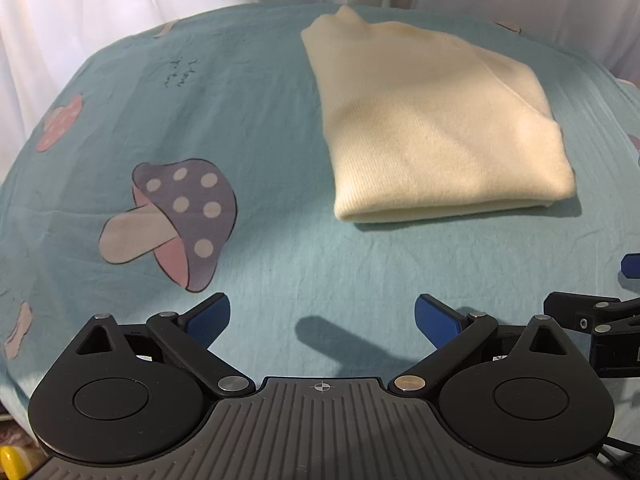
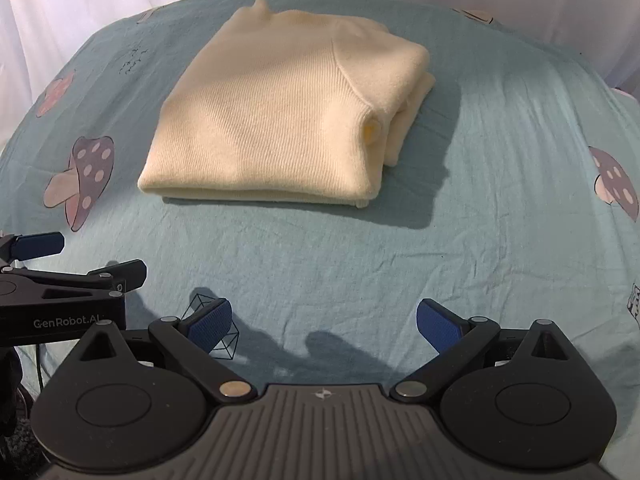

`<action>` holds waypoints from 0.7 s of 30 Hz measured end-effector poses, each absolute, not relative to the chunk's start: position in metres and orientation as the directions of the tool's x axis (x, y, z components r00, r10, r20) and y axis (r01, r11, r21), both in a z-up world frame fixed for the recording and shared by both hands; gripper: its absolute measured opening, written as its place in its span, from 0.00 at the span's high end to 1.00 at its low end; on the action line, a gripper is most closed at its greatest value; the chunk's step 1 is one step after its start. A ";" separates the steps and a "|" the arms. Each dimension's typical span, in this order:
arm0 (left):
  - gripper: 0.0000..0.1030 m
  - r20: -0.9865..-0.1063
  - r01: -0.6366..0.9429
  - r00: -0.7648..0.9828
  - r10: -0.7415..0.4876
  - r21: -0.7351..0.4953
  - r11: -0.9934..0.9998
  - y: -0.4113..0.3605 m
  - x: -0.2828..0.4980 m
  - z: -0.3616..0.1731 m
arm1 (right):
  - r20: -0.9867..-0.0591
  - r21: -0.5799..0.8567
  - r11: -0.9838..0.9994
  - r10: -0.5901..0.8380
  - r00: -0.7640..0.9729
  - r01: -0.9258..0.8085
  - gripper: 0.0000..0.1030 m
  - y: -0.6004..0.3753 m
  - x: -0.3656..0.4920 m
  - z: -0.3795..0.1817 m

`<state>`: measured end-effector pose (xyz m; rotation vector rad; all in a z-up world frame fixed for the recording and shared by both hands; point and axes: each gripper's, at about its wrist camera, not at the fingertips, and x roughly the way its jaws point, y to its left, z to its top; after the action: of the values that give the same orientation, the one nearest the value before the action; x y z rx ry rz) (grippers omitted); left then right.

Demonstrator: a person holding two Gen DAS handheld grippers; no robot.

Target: Fold small clothes

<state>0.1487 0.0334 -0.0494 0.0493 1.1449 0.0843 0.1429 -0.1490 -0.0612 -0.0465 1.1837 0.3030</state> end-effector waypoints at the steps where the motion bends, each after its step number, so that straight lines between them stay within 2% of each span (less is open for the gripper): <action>1: 0.01 -0.910 -0.048 0.402 0.105 0.093 0.994 0.033 0.154 -0.048 | -0.917 0.131 0.961 0.212 0.339 -0.245 0.04 -0.149 0.147 -0.059; 4: 0.01 -0.913 -0.059 0.384 0.139 0.126 0.990 0.031 0.168 -0.043 | -0.919 0.148 0.968 0.211 0.334 -0.205 0.04 -0.149 0.158 -0.051; 9: 0.01 -0.910 -0.066 0.386 0.151 0.136 0.988 0.029 0.180 -0.036 | -0.913 0.084 0.985 0.137 0.384 -0.150 0.04 -0.140 0.171 -0.039; 21: 0.01 -0.912 -0.081 0.379 0.155 0.134 0.988 0.035 0.190 -0.038 | -0.908 0.035 0.984 0.103 0.407 -0.172 0.04 -0.120 0.179 -0.033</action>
<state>0.1896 0.0345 -0.0375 0.0710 1.1725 0.1509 0.1786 -0.1198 -0.0334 -0.0680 1.1391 0.1740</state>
